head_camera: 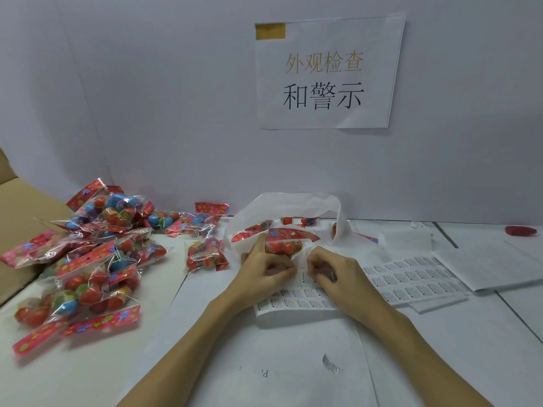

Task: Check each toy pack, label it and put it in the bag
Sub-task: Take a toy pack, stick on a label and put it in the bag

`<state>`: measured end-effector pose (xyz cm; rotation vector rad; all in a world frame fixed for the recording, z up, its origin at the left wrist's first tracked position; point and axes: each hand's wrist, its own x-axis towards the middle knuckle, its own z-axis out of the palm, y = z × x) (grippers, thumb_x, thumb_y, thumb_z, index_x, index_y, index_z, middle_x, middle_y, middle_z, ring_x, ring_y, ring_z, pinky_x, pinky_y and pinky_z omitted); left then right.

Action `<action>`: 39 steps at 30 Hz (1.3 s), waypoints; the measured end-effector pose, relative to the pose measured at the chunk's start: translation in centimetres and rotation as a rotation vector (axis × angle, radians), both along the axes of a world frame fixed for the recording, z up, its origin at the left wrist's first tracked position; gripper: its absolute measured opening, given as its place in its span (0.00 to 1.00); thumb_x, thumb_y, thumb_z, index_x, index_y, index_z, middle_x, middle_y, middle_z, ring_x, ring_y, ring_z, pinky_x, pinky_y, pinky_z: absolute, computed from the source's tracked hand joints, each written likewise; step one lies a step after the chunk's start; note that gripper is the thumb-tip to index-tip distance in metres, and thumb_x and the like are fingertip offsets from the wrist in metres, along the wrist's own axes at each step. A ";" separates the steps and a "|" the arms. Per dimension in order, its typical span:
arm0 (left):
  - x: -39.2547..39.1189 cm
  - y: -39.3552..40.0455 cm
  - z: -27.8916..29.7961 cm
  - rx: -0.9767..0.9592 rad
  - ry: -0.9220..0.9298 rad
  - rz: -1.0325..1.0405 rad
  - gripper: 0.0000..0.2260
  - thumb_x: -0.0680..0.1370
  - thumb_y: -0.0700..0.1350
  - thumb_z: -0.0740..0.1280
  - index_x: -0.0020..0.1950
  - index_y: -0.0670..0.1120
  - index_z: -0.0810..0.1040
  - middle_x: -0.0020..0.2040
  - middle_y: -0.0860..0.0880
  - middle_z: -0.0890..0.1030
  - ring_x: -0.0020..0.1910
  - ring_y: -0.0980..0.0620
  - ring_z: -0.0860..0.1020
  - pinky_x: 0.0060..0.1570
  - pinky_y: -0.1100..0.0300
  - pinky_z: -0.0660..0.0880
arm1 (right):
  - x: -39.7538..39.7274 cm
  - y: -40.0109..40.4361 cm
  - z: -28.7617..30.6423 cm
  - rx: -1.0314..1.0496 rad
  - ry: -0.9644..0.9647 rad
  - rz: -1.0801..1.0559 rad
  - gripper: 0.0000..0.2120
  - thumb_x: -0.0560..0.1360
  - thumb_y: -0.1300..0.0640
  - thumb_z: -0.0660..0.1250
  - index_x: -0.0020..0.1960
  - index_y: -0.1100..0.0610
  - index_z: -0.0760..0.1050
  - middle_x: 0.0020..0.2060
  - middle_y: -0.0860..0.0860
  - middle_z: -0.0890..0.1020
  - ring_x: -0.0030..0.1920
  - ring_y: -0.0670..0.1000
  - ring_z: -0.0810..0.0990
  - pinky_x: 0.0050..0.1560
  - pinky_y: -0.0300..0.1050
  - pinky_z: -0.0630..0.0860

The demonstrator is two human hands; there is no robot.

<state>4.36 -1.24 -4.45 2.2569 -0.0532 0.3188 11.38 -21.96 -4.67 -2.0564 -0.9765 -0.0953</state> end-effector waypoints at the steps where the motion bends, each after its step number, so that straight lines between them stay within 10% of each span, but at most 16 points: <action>1: 0.0 0.0 0.0 0.004 -0.001 0.004 0.04 0.79 0.48 0.73 0.47 0.53 0.88 0.63 0.50 0.71 0.66 0.49 0.71 0.71 0.43 0.69 | 0.0 0.0 0.0 -0.001 0.003 -0.002 0.16 0.76 0.70 0.68 0.46 0.47 0.76 0.40 0.42 0.83 0.46 0.44 0.84 0.48 0.34 0.77; 31: 0.0 0.0 0.1 0.006 -0.009 0.024 0.03 0.78 0.49 0.75 0.45 0.55 0.87 0.63 0.52 0.72 0.66 0.52 0.71 0.71 0.44 0.69 | 0.0 -0.2 0.1 0.048 0.065 0.002 0.08 0.77 0.63 0.75 0.50 0.51 0.85 0.44 0.39 0.87 0.49 0.38 0.84 0.52 0.27 0.73; 36: -0.1 -0.1 0.5 -0.053 -0.046 0.028 0.04 0.74 0.53 0.79 0.46 0.57 0.87 0.55 0.55 0.70 0.56 0.66 0.71 0.57 0.71 0.69 | -0.1 0.0 0.2 0.043 0.089 -0.009 0.05 0.77 0.62 0.75 0.49 0.53 0.85 0.42 0.42 0.87 0.48 0.38 0.84 0.51 0.28 0.74; 39: -0.2 -0.1 0.5 -0.028 -0.061 0.029 0.02 0.75 0.51 0.78 0.47 0.56 0.87 0.54 0.54 0.71 0.56 0.67 0.70 0.55 0.71 0.71 | -0.2 0.1 0.2 0.040 0.073 -0.019 0.06 0.77 0.63 0.75 0.48 0.53 0.86 0.42 0.42 0.87 0.47 0.38 0.84 0.50 0.27 0.73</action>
